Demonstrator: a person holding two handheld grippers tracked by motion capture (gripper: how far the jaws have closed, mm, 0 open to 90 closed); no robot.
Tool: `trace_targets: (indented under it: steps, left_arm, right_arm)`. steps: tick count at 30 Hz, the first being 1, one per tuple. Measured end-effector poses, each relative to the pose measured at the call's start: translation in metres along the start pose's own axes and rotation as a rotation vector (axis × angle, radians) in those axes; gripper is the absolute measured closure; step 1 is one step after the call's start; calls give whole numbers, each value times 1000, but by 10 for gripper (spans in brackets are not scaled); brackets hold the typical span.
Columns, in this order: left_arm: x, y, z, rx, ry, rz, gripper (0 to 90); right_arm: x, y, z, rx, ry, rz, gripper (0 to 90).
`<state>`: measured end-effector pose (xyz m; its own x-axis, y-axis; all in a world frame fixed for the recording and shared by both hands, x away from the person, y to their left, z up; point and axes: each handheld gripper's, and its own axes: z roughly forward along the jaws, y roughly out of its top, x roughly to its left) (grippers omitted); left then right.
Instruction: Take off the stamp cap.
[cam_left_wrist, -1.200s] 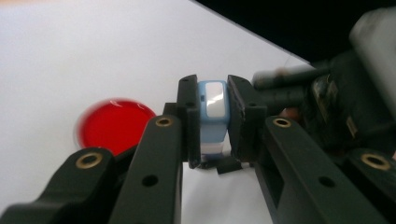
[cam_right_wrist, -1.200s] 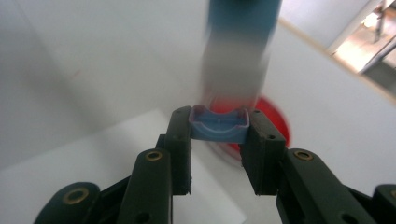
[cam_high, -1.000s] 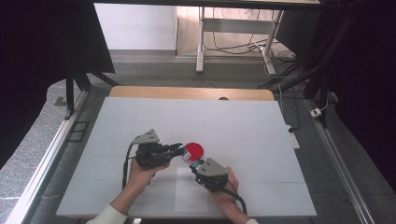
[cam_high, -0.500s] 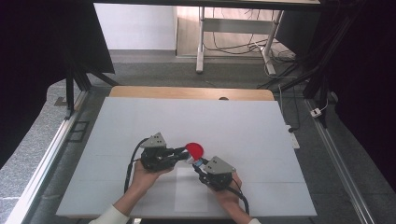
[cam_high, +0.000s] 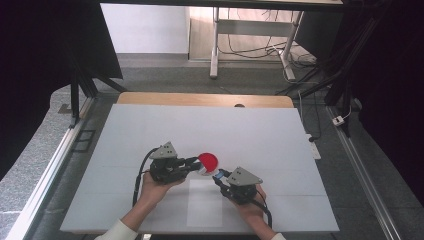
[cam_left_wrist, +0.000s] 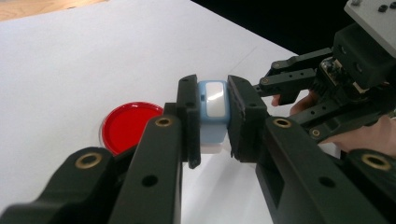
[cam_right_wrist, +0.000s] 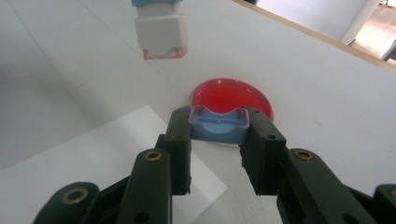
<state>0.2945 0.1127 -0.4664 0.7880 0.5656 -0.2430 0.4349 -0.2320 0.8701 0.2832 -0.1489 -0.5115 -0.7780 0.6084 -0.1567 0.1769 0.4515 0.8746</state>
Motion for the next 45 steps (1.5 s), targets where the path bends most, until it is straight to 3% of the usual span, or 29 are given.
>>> trace_targets:
  steps: [12, 23, 28, 33, 45]
  left_arm:
    - [-2, 0, -1, 12, 27, 33, 754]
    - [0, 3, -2, 15, 42, 56, 754]
    - [-1, 7, 0, 25, 53, 91, 754]
    - [-1, 11, 0, 43, 66, 128, 754]
    - [6, 13, -2, 44, 77, 122, 754]
  right_arm:
    - [-10, -8, -18, 11, 1, 18, 647]
    - [-33, -21, -44, 16, -36, 46, 648]
    - [-48, -32, -61, 18, -57, 75, 647]
    - [-55, -37, -69, 20, -69, 83, 648]
    - [-60, -42, -72, 35, -73, 84, 647]
